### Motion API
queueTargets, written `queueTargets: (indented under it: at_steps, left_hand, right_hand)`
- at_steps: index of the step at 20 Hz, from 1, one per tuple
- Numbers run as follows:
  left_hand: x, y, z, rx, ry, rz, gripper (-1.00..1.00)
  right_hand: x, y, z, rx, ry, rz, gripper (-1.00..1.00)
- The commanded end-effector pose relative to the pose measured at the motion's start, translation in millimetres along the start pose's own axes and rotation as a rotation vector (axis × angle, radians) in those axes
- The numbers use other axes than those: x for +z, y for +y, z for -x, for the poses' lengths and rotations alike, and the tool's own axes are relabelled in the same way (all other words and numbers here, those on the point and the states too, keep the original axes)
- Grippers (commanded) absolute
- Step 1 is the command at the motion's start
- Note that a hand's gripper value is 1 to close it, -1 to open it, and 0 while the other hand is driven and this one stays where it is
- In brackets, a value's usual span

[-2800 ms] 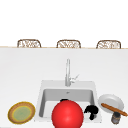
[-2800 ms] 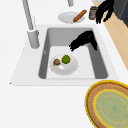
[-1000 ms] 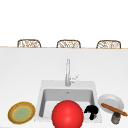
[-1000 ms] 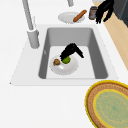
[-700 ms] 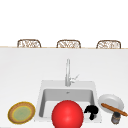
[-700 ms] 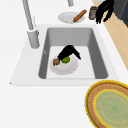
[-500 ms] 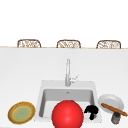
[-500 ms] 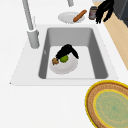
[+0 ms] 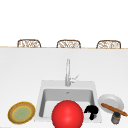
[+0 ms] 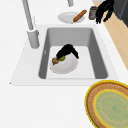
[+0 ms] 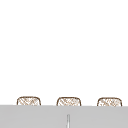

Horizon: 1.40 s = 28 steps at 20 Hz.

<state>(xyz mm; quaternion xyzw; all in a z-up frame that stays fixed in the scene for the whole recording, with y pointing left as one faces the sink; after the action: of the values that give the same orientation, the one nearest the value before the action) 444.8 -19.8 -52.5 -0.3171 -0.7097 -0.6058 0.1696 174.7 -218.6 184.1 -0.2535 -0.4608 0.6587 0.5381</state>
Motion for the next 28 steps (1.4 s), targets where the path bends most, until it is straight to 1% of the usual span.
queueTargets:
  at_steps: [1, 2, 3, 4, 5, 7, 9, 10, 11, 12, 13, 14, 15, 17, 19, 20, 21, 22, 23, 24, 25, 26, 27, 28]
  left_hand:
    - [9.1, -6.3, 3.8, 0.054, -0.013, -0.025, 1.0]
    - [9.9, -0.3, -5.1, -0.087, 0.017, 0.065, 1.0]
    - [12.2, 5.6, -8.1, -0.154, 0.015, 0.078, 1.0]
    - [14.8, 8.0, -8.6, -0.179, 0.015, 0.07, 1.0]
    - [16.7, 8.2, -8.0, -0.189, 0.017, 0.063, 1.0]
    - [20.8, 5.9, -6.3, -0.199, 0.023, 0.048, 1.0]
    - [22.8, 3.1, -4.2, -0.202, 0.028, 0.041, 1.0]
    - [23.3, 3.3, -3.7, -0.221, 0.029, 0.039, 1.0]
    - [21.8, 5.7, -3.4, -0.236, 0.035, 0.046, -1.0]
    - [21.6, 13.7, -5.5, -0.267, 0.055, 0.028, -1.0]
    - [22.7, 19.0, -5.6, -0.278, 0.058, 0.036, -1.0]
    - [21.9, 23.5, -10.0, -0.279, 0.061, 0.051, -1.0]
    - [21.2, 24.3, -11.6, -0.274, 0.06, 0.054, -1.0]
    - [17.0, 25.3, -12.6, -0.25, 0.057, 0.045, -1.0]
    - [13.9, 22.6, -9.1, -0.207, 0.059, 0.035, -1.0]
    - [15.2, 22.3, -7.9, -0.189, 0.055, 0.011, -1.0]
    - [16.1, 19.6, -5.7, -0.179, 0.053, -0.002, -1.0]
    - [13.9, 17.1, -3.6, -0.161, 0.05, -0.008, -1.0]
    - [8.8, 17.5, -2.7, -0.146, 0.047, -0.008, -1.0]
    - [6.2, 16.2, -0.9, -0.139, 0.048, -0.009, -1.0]
    - [5.7, 14.4, -0.7, -0.126, 0.048, -0.015, -1.0]
    - [7.5, 14.5, 0.4, -0.109, 0.056, -0.025, -1.0]
    - [11.1, 13.6, 2.9, -0.101, 0.068, -0.04, -1.0]
    - [12.3, 12.6, 8.6, -0.11, 0.063, -0.047, -1.0]
  right_hand:
    - [0.0, 0.0, 0.0, 0.0, 0.0, 0.0, 0.0]
    - [0.0, 0.0, 0.0, 0.0, 0.0, 0.0, 0.0]
    - [0.0, 0.0, 0.0, 0.0, 0.0, 0.0, 0.0]
    - [0.0, 0.0, 0.0, 0.0, 0.0, 0.0, 0.0]
    - [0.0, 0.0, 0.0, 0.0, 0.0, 0.0, 0.0]
    - [0.0, 0.0, 0.0, 0.0, 0.0, 0.0, 0.0]
    - [0.0, 0.0, 0.0, 0.0, 0.0, 0.0, 0.0]
    - [0.0, 0.0, 0.0, 0.0, 0.0, 0.0, 0.0]
    - [0.0, 0.0, 0.0, 0.0, 0.0, 0.0, 0.0]
    - [0.0, 0.0, 0.0, 0.0, 0.0, 0.0, 0.0]
    - [0.0, 0.0, 0.0, 0.0, 0.0, 0.0, 0.0]
    - [0.0, 0.0, 0.0, 0.0, 0.0, 0.0, 0.0]
    - [0.0, 0.0, 0.0, 0.0, 0.0, 0.0, 0.0]
    - [0.0, 0.0, 0.0, 0.0, 0.0, 0.0, 0.0]
    - [0.0, 0.0, 0.0, 0.0, 0.0, 0.0, 0.0]
    - [0.0, 0.0, 0.0, 0.0, 0.0, 0.0, 0.0]
    - [0.0, 0.0, 0.0, 0.0, 0.0, 0.0, 0.0]
    - [0.0, 0.0, 0.0, 0.0, 0.0, 0.0, 0.0]
    - [0.0, 0.0, 0.0, 0.0, 0.0, 0.0, 0.0]
    - [0.0, 0.0, 0.0, 0.0, 0.0, 0.0, 0.0]
    - [0.0, 0.0, 0.0, 0.0, 0.0, 0.0, 0.0]
    - [0.0, 0.0, 0.0, 0.0, 0.0, 0.0, 0.0]
    - [0.0, 0.0, 0.0, 0.0, 0.0, 0.0, 0.0]
    - [0.0, 0.0, 0.0, 0.0, 0.0, 0.0, 0.0]
